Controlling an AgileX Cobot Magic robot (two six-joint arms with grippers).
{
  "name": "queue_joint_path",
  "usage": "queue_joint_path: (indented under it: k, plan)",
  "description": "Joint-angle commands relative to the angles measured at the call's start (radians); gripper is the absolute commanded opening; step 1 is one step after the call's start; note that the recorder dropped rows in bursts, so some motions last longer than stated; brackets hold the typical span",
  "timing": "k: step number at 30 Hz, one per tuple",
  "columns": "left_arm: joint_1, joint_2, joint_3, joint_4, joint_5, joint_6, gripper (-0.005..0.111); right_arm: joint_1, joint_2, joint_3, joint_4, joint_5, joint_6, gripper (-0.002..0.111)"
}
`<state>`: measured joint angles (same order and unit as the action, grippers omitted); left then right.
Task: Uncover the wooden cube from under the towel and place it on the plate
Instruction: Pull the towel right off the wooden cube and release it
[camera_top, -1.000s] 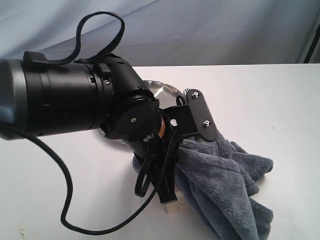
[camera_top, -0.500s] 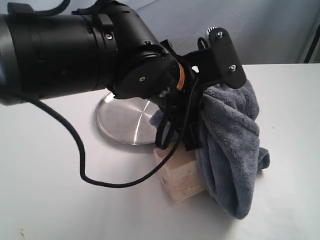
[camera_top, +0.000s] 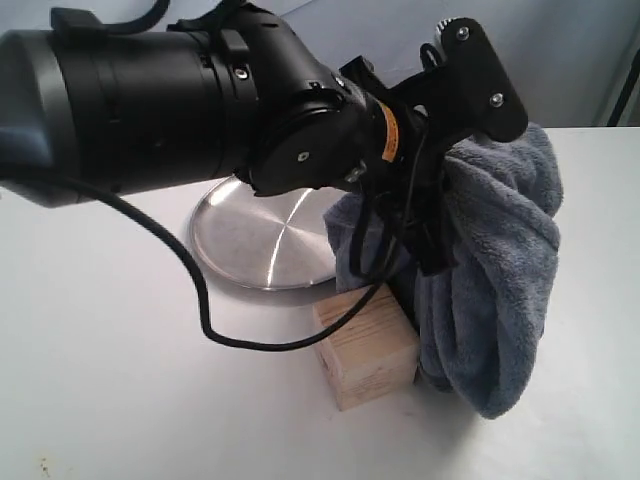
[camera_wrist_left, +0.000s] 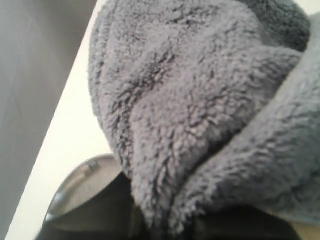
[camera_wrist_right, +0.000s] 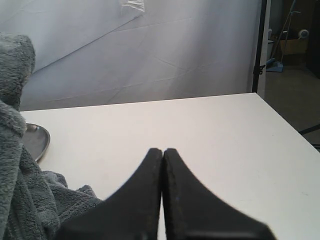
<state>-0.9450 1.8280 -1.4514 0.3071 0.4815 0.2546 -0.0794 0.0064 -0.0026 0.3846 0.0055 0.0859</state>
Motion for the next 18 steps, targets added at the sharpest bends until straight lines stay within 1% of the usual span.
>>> queue_joint_path:
  k: [1, 4, 7, 10, 13, 15, 18]
  plan:
    - [-0.002, 0.022, -0.008, -0.017, -0.239, -0.039, 0.000, 0.000, -0.006, 0.003, 0.005, 0.012, 0.004, 0.003]
    - [-0.002, 0.042, -0.011, -0.024, -0.351, -0.111, 0.000, 0.000, -0.006, 0.003, 0.005, 0.012, 0.004, 0.003]
    - [-0.002, 0.085, -0.057, -0.036, -0.378, -0.124, 0.000, 0.000, -0.006, 0.003, 0.005, 0.012, 0.004, 0.003]
    - [-0.002, 0.155, -0.137, -0.103, -0.380, -0.124, 0.000, 0.000, -0.006, 0.003, 0.005, 0.012, 0.004, 0.003]
    - [-0.004, 0.228, -0.230, -0.228, -0.363, -0.124, 0.000, 0.000, -0.006, 0.003, 0.005, 0.012, 0.004, 0.003]
    - [-0.013, 0.284, -0.298, -0.247, -0.327, -0.116, 0.000, 0.000, -0.006, 0.003, 0.005, 0.012, 0.004, 0.003]
    - [-0.046, 0.365, -0.398, -0.244, -0.272, -0.075, 0.000, 0.000, -0.006, 0.003, 0.005, 0.012, 0.004, 0.003]
